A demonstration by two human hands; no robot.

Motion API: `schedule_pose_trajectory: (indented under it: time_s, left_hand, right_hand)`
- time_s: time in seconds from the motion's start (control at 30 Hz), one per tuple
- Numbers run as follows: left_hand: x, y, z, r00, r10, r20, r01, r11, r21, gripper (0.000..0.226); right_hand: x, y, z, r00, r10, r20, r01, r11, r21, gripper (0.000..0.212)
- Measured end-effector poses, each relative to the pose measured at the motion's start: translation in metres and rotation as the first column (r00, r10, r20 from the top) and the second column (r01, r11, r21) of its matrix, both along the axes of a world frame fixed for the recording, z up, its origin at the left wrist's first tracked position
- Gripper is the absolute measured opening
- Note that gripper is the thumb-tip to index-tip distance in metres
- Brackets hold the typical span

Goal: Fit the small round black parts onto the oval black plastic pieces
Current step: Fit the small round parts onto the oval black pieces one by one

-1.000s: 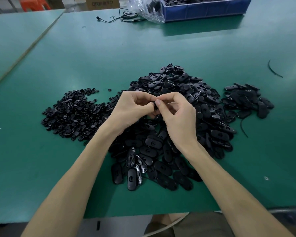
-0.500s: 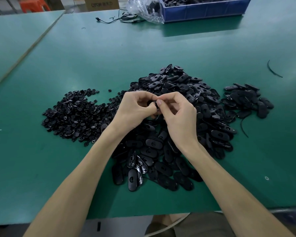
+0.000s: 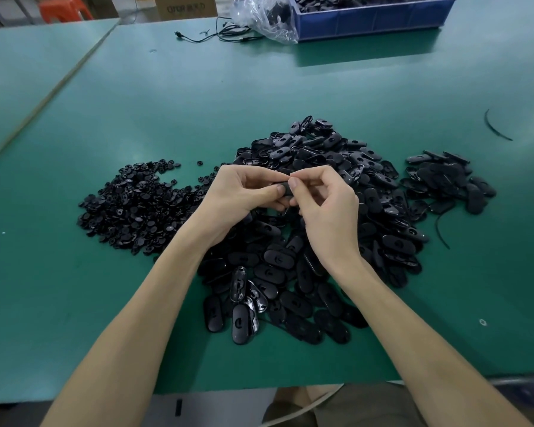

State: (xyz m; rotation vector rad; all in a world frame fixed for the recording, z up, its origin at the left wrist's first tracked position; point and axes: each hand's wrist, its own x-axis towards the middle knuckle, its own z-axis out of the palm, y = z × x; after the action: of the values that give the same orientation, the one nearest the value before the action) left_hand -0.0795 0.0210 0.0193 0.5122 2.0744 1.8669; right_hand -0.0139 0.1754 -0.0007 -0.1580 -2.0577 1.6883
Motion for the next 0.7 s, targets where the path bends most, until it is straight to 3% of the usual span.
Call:
schedule_pose_trajectory:
  time_s: [0.3,0.53,0.7]
  left_hand:
    - [0.0,0.003,-0.004,0.999,0.036,-0.027,-0.036,0.999,-0.01,0.018]
    - [-0.008,0.027,0.021,0.973,0.154,-0.171,-0.166,0.985,-0.054,0.016]
    - [-0.022,0.081,0.056,0.985,0.127,-0.116,-0.128,0.992,-0.001,0.014]
  right_hand:
    - [-0.001,0.001,-0.002,1.0,0.0,0.006,0.0,1.0,-0.005,0.005]
    - [-0.004,-0.002,-0.004,0.997,0.049,0.062,-0.052,0.998,0.035,0.029]
    - [-0.006,0.0,-0.005,0.994,0.056,0.089,-0.06,0.997,0.039,0.028]
